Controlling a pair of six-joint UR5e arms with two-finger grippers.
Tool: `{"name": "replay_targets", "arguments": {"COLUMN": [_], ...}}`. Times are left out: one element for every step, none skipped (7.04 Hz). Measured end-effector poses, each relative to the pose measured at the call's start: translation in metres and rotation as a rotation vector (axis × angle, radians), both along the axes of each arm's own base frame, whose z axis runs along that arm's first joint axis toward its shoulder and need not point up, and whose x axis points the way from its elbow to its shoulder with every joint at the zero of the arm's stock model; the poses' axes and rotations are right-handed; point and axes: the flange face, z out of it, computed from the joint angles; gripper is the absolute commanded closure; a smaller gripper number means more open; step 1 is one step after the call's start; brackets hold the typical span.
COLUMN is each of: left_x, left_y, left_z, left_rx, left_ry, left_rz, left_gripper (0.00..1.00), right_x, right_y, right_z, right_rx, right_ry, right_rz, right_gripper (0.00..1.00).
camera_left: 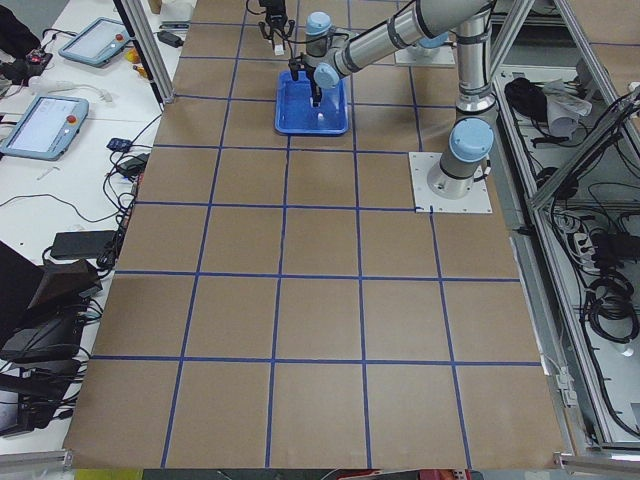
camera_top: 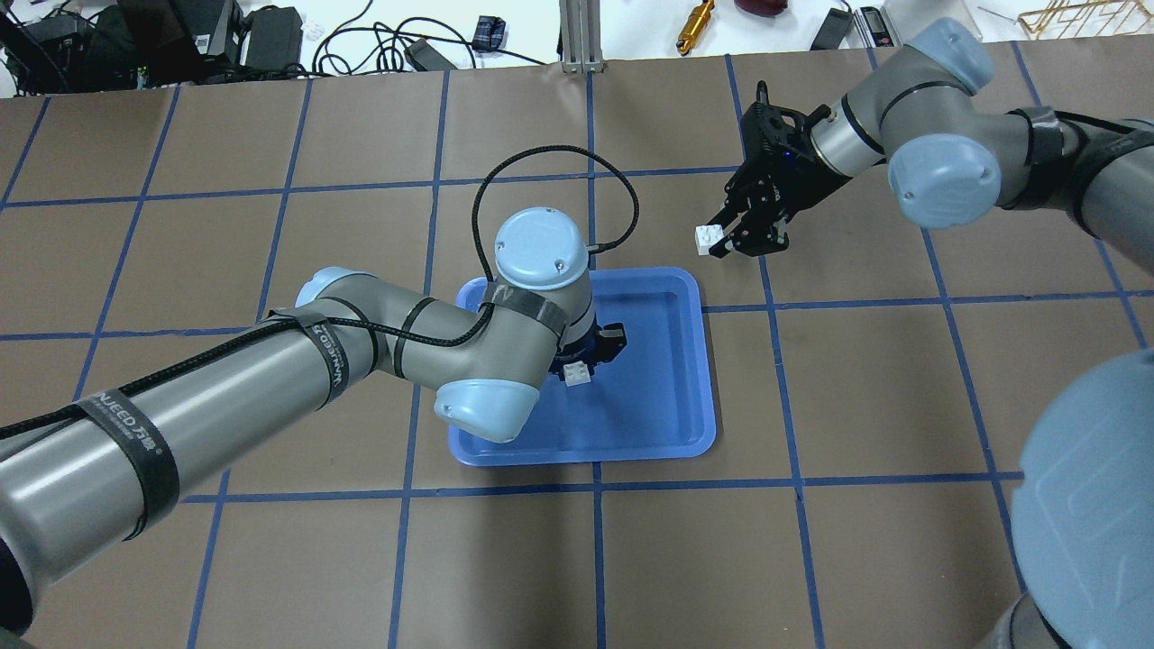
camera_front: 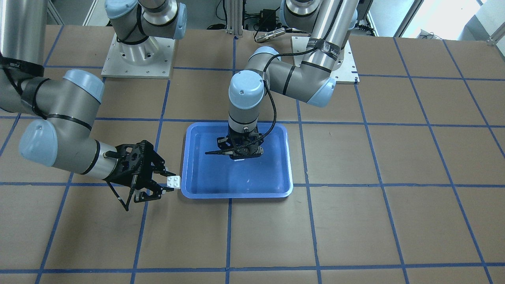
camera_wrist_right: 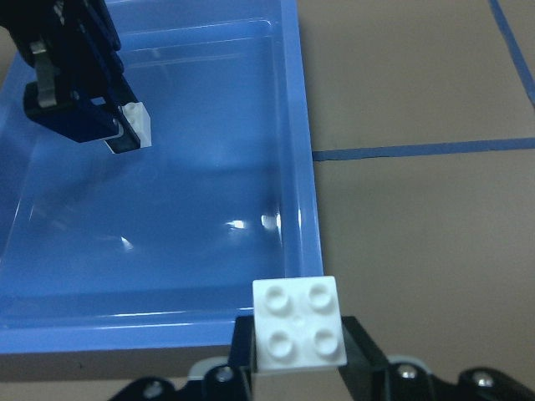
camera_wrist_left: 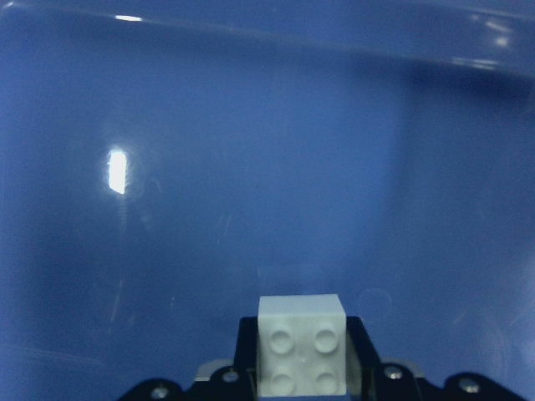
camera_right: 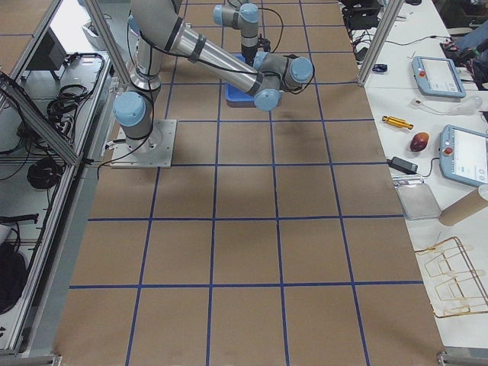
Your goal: Assemble white blocks and place on blue tray
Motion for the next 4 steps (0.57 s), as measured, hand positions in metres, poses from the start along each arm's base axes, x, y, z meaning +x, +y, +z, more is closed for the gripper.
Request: {"name": "replay_targets", "arguments": {"left_x": [0.000, 0.000, 0.000, 0.000], "left_y": [0.000, 0.000, 0.000, -0.001], "left_z": [-0.002, -0.002, -0.001, 0.002], "left_rx": [0.003, 0.003, 0.000, -0.008], "left_ry": [-0.002, -0.002, -0.002, 0.000], "left_rz": [0.001, 0.001, 0.001, -0.003], "left_gripper": [0.19, 0.15, 0.10, 0.08], "right_x": [0.007, 0.017, 0.026, 0.034], "right_y": [0.011, 0.020, 0.024, 0.028], "right_z": [-0.006, -0.009, -0.010, -0.011], "right_rx": [-0.014, -0.025, -0.028, -0.031], "right_ry": [0.001, 0.003, 0.007, 0.010], "right_rz": [0.007, 0.007, -0.004, -0.008], "right_gripper": [1.00, 1.00, 1.00, 1.00]}}
